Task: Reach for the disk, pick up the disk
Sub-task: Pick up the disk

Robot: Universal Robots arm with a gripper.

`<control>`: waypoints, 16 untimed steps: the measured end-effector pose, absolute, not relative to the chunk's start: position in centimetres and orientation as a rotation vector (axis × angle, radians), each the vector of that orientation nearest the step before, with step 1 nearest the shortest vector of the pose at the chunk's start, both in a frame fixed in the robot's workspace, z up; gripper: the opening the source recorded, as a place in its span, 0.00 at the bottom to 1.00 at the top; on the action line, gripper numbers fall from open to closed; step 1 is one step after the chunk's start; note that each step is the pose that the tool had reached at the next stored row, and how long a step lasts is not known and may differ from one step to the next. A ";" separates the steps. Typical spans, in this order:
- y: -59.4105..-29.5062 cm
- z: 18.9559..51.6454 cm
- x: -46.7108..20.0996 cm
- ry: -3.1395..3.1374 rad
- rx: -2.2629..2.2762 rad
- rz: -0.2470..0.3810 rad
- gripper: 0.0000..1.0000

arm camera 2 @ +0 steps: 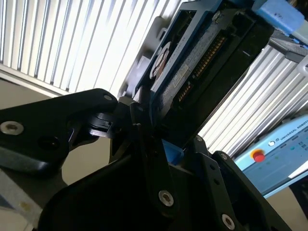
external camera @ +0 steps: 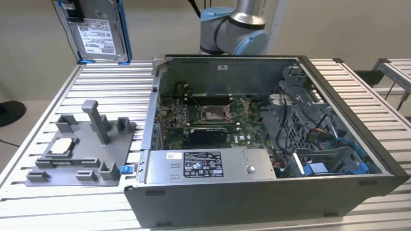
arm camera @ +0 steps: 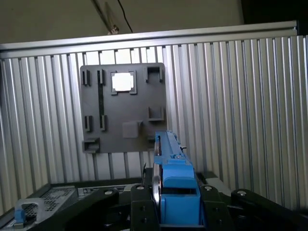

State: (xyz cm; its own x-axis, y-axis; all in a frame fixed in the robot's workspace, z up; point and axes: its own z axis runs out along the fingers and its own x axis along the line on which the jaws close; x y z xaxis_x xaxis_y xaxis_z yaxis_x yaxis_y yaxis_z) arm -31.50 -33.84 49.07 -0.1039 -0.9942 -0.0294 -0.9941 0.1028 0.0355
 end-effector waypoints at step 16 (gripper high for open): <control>-33.8 49.1 -29.1 -2.331 2.102 -0.072 0.00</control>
State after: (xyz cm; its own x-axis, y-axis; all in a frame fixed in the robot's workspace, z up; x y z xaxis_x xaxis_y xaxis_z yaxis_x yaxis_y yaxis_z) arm -29.07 -33.84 49.07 -0.1039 -0.9942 -0.0293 -0.9941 0.1028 0.0355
